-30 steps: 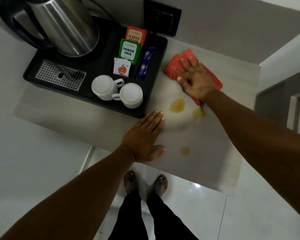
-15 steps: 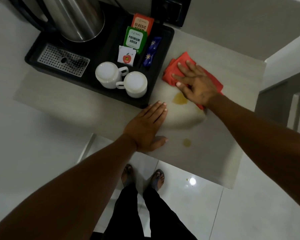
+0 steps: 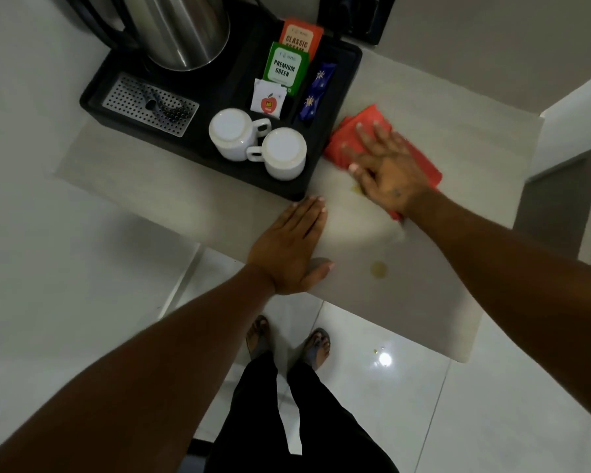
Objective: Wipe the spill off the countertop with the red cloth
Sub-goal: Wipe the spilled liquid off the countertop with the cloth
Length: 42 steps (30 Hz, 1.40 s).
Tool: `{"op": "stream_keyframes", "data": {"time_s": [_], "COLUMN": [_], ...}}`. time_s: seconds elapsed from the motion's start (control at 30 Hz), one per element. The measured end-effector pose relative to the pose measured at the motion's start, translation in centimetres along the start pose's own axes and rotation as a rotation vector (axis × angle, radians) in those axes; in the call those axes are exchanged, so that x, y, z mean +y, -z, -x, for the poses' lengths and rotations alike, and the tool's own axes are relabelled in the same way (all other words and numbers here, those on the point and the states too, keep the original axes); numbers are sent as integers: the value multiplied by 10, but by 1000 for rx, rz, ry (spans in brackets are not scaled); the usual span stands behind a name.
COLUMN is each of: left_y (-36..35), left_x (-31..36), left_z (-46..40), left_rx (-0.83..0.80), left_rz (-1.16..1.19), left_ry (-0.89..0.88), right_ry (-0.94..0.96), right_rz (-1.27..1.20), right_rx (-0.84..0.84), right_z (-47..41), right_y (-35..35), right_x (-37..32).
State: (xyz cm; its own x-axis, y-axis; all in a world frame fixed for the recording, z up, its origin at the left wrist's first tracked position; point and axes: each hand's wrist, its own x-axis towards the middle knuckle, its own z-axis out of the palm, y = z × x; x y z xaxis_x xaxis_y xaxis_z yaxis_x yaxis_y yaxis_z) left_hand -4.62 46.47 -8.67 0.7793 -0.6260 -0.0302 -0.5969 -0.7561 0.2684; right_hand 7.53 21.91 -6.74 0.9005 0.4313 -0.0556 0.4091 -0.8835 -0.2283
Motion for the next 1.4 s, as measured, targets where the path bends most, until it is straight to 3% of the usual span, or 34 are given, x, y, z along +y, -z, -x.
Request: {"op": "stream_keyframes", "data": {"time_s": [0.17, 0.3, 0.43, 0.6, 0.73, 0.87, 1.0, 1.2, 1.3, 1.4], "left_y": [-1, -2, 1, 4, 3, 4, 6, 6, 7, 8], "left_x": [-1, -1, -1, 0, -1, 1, 1, 3, 4, 5], "left_z": [0, -1, 0, 0, -1, -2, -2, 0, -2, -3], "left_rx": [26, -1, -26, -39, -69, -86, -89, -64, -76, -77], "left_rz": [-14, -13, -21, -20, -32, -47, -55, -65, -48, -50], "left_ry": [9, 11, 31, 17, 27, 24, 24, 32, 34, 43], "right_ry": [147, 42, -27, 51, -118, -351, -402, -201, -354, -609], "right_rz": [-14, -25, -41, -36, -40, -70, -103, -60, -110, -150], "right_rx": [13, 38, 36, 27, 77, 162, 148, 108, 123, 194], "right_z": [69, 64, 37, 113, 163, 118, 94, 174, 205, 182], "right_y": [-7, 3, 1, -17, -11, 3, -6, -39, -31, -20], "right_x": [-5, 23, 2, -25, 11, 34, 1, -83, -58, -37]}}
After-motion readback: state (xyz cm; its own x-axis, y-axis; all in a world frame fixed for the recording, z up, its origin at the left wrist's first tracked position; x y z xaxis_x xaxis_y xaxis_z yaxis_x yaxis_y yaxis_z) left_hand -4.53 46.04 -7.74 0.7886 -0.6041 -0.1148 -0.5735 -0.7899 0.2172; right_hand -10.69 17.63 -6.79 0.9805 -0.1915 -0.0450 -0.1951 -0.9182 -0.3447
